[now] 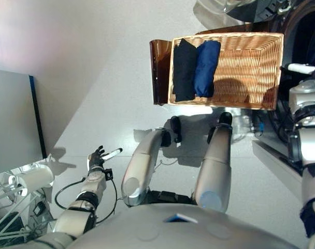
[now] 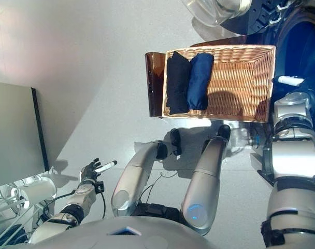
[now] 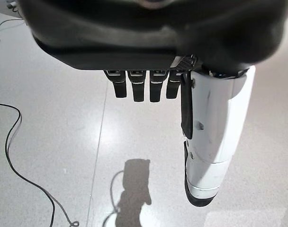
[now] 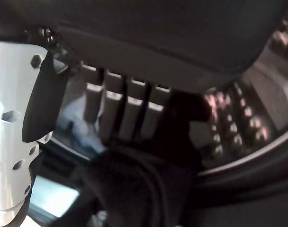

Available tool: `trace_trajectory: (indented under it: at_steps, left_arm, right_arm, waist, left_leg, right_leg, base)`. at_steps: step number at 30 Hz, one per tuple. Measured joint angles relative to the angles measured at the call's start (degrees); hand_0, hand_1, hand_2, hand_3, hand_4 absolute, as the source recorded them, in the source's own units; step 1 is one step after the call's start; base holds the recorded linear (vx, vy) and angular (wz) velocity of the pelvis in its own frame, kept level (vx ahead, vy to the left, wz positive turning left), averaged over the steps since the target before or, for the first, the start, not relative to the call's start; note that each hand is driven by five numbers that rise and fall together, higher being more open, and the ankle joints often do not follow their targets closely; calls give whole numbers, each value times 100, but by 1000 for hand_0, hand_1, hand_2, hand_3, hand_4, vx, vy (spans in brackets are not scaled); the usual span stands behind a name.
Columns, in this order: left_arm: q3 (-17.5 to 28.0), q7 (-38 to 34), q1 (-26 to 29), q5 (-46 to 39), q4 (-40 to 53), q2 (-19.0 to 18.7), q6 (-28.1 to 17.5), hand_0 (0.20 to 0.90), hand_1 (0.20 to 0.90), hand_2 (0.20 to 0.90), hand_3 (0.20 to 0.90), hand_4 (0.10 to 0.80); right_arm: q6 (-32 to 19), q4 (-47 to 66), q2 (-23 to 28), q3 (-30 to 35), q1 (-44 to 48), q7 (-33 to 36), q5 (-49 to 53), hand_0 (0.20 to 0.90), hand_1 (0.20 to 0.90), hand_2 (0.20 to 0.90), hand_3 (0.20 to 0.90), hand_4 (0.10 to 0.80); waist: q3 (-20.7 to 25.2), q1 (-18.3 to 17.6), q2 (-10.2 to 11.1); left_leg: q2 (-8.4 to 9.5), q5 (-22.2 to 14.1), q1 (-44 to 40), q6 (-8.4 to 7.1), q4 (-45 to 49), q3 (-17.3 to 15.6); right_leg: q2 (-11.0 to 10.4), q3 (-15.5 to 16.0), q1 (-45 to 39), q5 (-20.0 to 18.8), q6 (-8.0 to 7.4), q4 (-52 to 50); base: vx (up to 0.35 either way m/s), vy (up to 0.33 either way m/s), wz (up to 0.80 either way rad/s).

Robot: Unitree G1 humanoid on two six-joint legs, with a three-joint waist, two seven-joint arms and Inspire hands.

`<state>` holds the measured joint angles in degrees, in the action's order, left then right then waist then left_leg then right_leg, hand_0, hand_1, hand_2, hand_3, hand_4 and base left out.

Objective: Pick up the clothes and place them into the washing machine

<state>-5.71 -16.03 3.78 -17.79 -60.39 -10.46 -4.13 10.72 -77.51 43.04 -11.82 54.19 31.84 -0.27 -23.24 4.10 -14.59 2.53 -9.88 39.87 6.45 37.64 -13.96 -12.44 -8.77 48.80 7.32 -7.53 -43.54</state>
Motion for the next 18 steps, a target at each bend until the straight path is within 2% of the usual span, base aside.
trace_trajectory:
  at_steps: [14, 18]
  left_arm:
    - [1, -18, 21, 40, 17, 0, -41, 900, 900, 900, 900, 800]
    - [0, -17, 20, 94, 25, 0, -102, 900, 900, 900, 900, 800]
  right_arm:
    - [317, -289, 192, -1117, 184, -509, -1815, 900, 900, 900, 900, 800]
    - [315, -325, 192, -1120, 211, -589, -1999, 900, 900, 900, 900, 800]
  waist:
    - [-286, 6, -24]
    - [-286, 4, -24]
  left_leg:
    - [5, 2, 162, 1, 16, -9]
    - [5, 5, 159, 2, 21, -9]
  right_leg:
    - [-9, -6, 170, -20, 30, -29]
    - [-8, -9, 167, -21, 31, -36]
  base:
    - [0, 0, 0]
    - [0, 0, 0]
